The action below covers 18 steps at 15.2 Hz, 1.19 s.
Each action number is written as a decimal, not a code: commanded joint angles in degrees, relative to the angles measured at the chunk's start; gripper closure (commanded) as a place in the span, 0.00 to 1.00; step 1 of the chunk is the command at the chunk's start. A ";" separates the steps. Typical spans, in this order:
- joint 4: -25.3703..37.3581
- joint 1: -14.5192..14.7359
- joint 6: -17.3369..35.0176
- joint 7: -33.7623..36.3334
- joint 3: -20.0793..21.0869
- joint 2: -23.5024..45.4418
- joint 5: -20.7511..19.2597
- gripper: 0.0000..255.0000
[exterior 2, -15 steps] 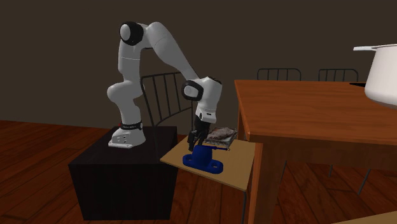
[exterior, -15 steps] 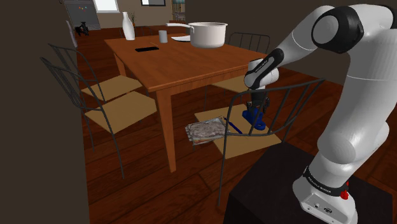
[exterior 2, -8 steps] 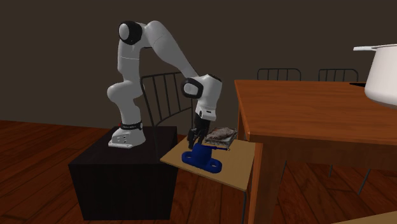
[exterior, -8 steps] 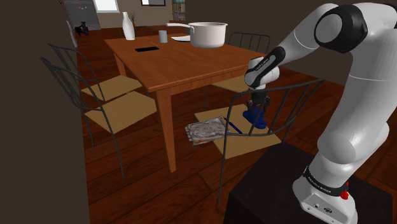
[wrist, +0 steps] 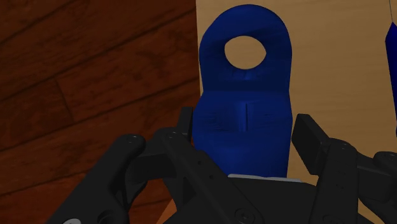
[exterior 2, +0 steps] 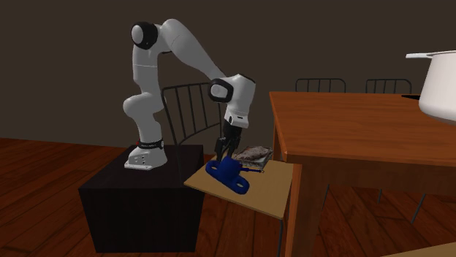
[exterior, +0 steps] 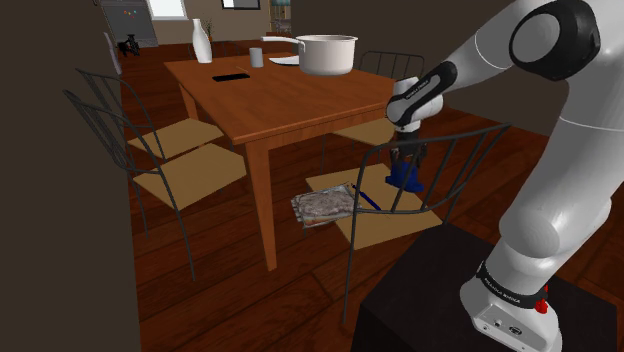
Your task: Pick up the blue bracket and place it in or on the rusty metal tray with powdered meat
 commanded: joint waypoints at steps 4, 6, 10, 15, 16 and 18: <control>1.54 0.10 -3.87 -0.30 -0.01 -2.40 -0.19 1.00; 2.14 0.15 -5.36 -0.39 0.01 -3.31 -0.26 1.00; 3.48 0.23 -8.35 -0.59 0.06 -4.98 -0.37 1.00; 4.52 2.48 -11.08 3.03 2.23 -6.11 0.59 1.00; 4.77 3.20 -11.54 4.25 2.95 -6.14 0.96 1.00; 5.47 4.63 -12.45 6.67 4.38 -6.03 1.72 1.00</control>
